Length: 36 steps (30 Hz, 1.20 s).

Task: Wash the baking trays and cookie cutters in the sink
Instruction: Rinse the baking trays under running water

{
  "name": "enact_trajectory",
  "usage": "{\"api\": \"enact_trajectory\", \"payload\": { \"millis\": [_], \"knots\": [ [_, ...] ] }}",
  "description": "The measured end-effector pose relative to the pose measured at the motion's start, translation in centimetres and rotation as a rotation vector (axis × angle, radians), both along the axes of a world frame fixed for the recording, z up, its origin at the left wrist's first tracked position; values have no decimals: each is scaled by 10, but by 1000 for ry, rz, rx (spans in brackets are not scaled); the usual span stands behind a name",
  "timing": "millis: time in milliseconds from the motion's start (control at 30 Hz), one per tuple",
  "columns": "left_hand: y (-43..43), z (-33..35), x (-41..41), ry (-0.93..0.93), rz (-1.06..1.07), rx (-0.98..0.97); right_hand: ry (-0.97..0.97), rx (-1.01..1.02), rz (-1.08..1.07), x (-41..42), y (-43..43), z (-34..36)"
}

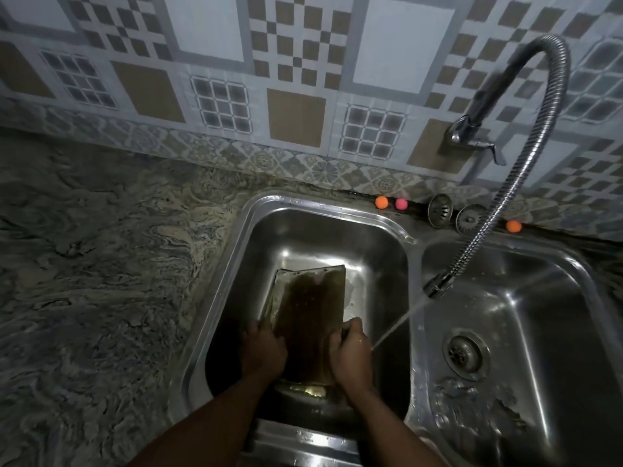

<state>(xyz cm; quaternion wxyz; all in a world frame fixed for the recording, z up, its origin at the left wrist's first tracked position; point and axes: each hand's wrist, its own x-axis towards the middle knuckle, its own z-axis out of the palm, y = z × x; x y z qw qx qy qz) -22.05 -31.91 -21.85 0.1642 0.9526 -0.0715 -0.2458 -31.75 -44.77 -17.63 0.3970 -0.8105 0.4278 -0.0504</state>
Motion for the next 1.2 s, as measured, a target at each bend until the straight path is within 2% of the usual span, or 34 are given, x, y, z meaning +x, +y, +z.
{"api": "enact_trajectory", "payload": {
  "millis": [100, 233, 433, 600, 800, 1000, 1200],
  "knots": [
    [-6, 8, -3, 2, 50, -102, -82, 43, -92, -5, -8, 20],
    [-18, 24, -2, 171, 73, -331, -179, 174, -230, -12, -27, 55],
    [-53, 56, -22, 416, 75, -558, -401, 189, -251, -23, -37, 104],
    [-86, 69, -47, 474, -21, -618, -472, 165, -311, -52, -38, 116],
    [-117, 89, -67, 497, -70, -673, -568, 106, -270, -75, -38, 124],
    [-141, 45, -58, 524, -90, -763, -585, 70, -215, -79, -34, 125],
    [-136, 66, -56, 560, -53, -808, -591, 93, -199, -71, -31, 117]
  ]
}}
